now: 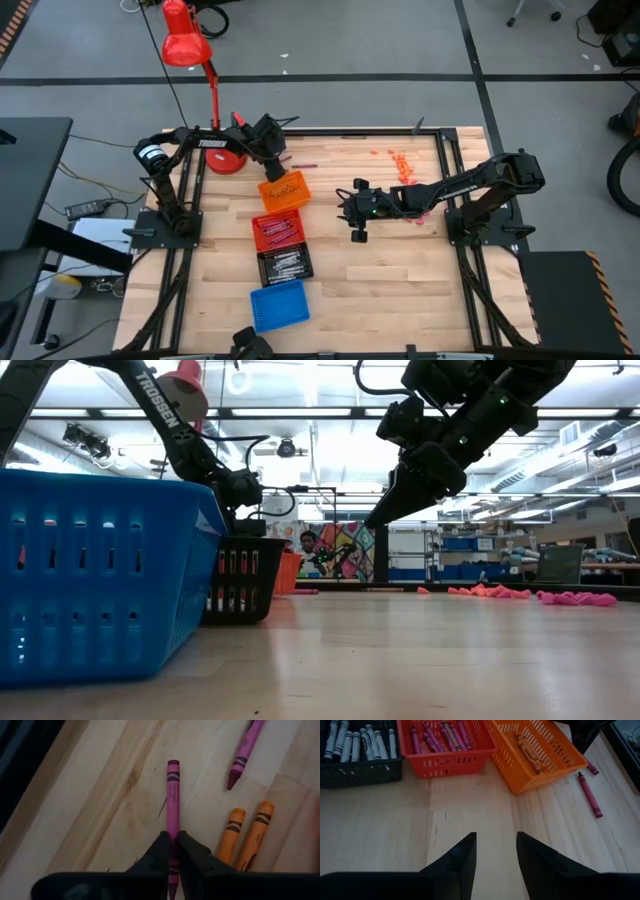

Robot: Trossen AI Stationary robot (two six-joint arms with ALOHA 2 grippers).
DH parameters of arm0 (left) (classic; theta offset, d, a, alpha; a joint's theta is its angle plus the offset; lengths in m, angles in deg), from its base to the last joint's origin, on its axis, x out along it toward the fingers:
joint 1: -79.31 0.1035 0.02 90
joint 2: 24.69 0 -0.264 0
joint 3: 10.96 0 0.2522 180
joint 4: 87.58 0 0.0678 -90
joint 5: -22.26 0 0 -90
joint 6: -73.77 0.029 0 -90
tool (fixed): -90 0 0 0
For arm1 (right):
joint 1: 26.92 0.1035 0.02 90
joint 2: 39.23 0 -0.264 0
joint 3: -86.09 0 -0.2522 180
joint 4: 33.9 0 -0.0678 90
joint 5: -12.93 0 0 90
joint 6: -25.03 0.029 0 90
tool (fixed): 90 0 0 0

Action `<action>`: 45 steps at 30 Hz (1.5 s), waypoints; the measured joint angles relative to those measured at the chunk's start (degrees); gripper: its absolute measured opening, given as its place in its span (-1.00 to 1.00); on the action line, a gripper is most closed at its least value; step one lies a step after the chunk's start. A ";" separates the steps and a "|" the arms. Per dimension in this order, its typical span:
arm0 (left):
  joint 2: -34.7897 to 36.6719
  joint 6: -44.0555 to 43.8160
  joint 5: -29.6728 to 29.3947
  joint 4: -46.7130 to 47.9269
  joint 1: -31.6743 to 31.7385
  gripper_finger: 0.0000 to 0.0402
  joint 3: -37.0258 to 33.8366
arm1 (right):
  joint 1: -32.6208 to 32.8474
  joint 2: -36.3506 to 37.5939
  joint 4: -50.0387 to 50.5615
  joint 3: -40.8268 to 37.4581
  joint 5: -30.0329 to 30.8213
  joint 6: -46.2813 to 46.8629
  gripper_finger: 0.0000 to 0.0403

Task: Sort crayons
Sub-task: Put the red crayon into the red basket

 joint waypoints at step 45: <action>25.14 -25.86 7.62 17.05 -37.68 -0.80 -4.32 | 0.26 0.00 -0.09 0.00 0.22 0.61 -0.29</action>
